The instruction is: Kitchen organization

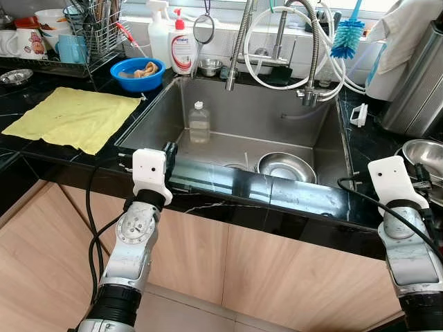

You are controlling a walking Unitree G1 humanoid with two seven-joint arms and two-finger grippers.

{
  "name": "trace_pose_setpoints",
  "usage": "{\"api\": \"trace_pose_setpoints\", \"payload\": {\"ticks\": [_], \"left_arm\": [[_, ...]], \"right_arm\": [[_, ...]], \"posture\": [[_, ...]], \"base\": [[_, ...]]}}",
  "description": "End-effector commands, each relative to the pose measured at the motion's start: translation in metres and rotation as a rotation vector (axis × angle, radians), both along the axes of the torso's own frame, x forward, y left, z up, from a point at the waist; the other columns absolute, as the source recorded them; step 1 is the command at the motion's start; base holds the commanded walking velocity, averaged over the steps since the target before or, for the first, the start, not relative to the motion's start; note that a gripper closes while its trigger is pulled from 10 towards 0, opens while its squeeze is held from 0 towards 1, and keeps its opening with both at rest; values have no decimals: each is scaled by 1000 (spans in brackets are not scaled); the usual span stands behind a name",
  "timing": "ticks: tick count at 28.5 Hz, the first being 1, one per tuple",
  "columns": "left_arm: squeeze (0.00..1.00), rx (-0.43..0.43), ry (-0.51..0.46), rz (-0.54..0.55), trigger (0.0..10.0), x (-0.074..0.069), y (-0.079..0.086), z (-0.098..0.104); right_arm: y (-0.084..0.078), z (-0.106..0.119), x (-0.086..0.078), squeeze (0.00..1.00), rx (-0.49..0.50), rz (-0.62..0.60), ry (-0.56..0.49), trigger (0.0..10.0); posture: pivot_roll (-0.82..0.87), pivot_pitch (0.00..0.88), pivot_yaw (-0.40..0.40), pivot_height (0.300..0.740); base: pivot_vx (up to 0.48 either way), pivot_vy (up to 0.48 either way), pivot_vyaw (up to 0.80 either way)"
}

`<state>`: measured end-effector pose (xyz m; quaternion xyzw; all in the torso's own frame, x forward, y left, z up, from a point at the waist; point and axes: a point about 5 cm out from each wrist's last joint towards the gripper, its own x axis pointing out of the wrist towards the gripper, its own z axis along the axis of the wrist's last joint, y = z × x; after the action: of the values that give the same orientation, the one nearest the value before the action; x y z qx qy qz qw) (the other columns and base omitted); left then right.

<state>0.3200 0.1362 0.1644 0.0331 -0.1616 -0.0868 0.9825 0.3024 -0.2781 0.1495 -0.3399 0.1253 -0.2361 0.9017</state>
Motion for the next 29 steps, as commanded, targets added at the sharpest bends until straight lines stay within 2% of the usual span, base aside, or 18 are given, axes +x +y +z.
{"api": "trace_pose_setpoints", "payload": {"ticks": [1,2,3,7,10,16,21,29], "left_arm": [[0,2,-2,-8,10000,1,-1,3],[0,2,-2,-7,10000,1,-1,3],[0,2,-2,-7,10000,1,-1,3],[0,2,1,-3,10000,1,-1,2],[0,-1,1,-4,10000,1,-1,2],[0,-6,1,-9,10000,2,-4,2],[0,-6,2,-6,10000,1,-3,2],[0,-6,0,-2,10000,1,-2,2]], "right_arm": [[2,6,0,0,18,6,-27,2863],[3,6,1,0,18,8,-29,2863],[4,6,2,0,21,19,-29,10000],[8,10,7,0,20,52,-41,10000],[10,16,13,0,-33,92,-42,10000],[9,25,22,0,-40,98,-62,10000],[2,16,24,0,-36,73,-10,10000],[1,20,30,0,-26,80,-22,10000]], "posture": [[76,0,-10,740],[76,0,-10,740],[76,0,-11,740],[74,0,-11,740],[67,0,-9,740],[68,0,-11,740],[69,0,-12,740],[71,0,-12,740]], "base": [[0,0,0],[0,0,0],[0,0,0],[0,0,0],[0,0,0],[0,0,0],[0,0,0],[0,0,0]]}}
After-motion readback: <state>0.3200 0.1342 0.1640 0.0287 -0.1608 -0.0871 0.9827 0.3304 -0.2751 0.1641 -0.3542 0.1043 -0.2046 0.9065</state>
